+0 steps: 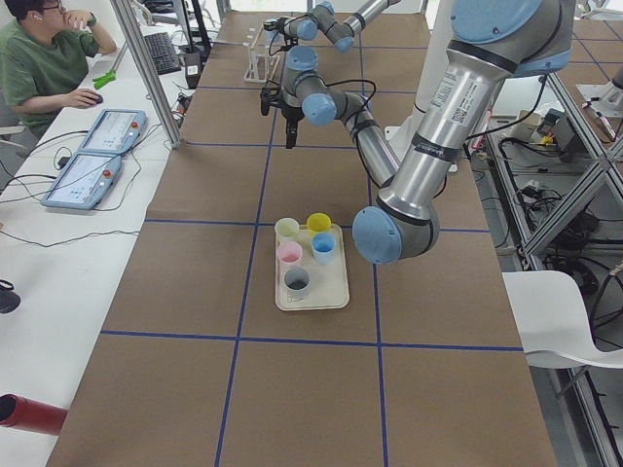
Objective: Transfer IKEA cup to right arm and place on rack
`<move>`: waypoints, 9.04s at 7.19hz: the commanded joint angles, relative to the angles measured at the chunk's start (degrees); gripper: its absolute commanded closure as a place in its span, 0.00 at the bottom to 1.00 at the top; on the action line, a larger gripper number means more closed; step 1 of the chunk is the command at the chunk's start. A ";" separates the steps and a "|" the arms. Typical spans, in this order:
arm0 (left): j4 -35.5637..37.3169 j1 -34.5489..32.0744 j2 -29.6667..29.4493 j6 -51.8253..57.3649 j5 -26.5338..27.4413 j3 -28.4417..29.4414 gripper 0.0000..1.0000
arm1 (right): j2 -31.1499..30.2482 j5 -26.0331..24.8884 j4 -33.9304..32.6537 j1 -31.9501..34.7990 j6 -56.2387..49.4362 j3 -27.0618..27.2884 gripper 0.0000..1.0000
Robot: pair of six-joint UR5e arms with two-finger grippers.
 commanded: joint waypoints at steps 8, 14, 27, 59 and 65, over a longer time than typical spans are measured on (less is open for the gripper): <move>-0.03 0.00 -0.09 -0.05 -0.02 -0.09 0.00 | -0.08 -0.41 -0.02 -0.14 -0.10 -0.51 0.63; -0.03 0.00 0.00 -0.05 -0.02 -0.09 0.00 | -0.08 -2.70 -0.02 -1.02 -0.28 -2.00 0.29; 0.23 -0.09 0.17 0.22 0.24 -1.05 0.00 | -0.44 16.06 0.32 5.83 16.50 18.02 0.19; -32.29 -21.53 32.70 39.07 -20.50 24.61 0.61 | 18.90 50.83 4.37 -2.87 104.58 17.16 0.01; -31.85 -21.71 33.04 39.24 -20.59 19.70 1.00 | 18.99 50.65 4.55 -2.95 104.58 17.16 0.01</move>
